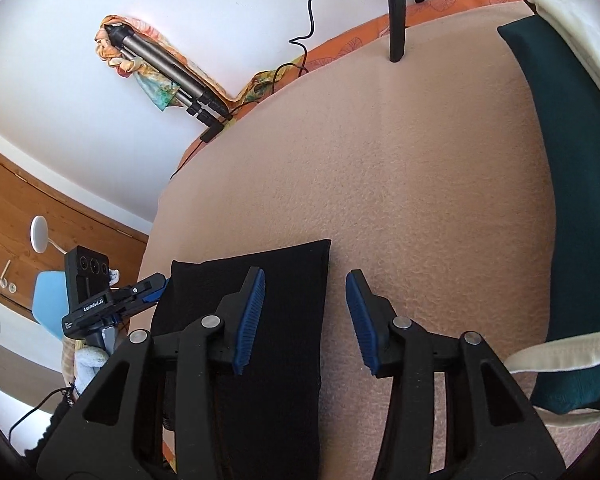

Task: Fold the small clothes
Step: 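Grasp the folded shirt edge with both tools and lift it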

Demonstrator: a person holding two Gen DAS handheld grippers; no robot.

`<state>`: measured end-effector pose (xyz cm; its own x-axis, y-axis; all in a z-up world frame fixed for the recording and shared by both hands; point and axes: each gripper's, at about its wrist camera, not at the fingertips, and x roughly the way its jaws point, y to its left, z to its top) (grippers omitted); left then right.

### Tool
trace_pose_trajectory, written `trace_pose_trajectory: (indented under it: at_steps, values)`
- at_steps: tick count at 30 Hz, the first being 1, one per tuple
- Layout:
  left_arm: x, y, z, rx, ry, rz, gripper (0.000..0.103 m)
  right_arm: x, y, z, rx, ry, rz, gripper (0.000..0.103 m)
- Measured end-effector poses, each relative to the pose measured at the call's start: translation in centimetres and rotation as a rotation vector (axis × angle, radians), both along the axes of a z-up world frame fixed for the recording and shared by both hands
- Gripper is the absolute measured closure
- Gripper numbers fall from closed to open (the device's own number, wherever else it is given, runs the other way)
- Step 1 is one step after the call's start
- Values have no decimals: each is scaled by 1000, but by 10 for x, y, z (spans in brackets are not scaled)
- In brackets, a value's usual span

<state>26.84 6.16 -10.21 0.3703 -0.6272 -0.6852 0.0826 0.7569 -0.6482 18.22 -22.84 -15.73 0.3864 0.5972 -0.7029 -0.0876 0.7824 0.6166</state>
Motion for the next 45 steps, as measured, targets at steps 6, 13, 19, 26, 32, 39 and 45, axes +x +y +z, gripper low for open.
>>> trace_pose_trajectory:
  at_steps: [6, 13, 19, 26, 32, 39, 45]
  values:
    - [2, -4, 5, 30, -36, -2, 98, 10, 15, -5, -26, -1, 37, 85]
    - [5, -6, 9, 147, -111, 20, 100, 9, 12, -2, -114, -40, -9, 99]
    - [3, -1, 14, 180, -111, 43, 100, 10, -6, 3, -120, -43, -83, 100]
    - [-18, 7, 28, 124, -97, 29, 72, 3, -16, 8, -56, -21, -38, 86]
    - [-53, 21, 28, 31, -26, 45, 71, -15, -18, 5, -2, -1, 32, 62]
    - [-114, 36, 17, -76, 60, 72, 55, -18, -20, -5, 82, 41, 59, 62]
    - [-140, 37, 2, -143, 104, 76, 55, -15, -10, -10, 112, 55, 85, 62]
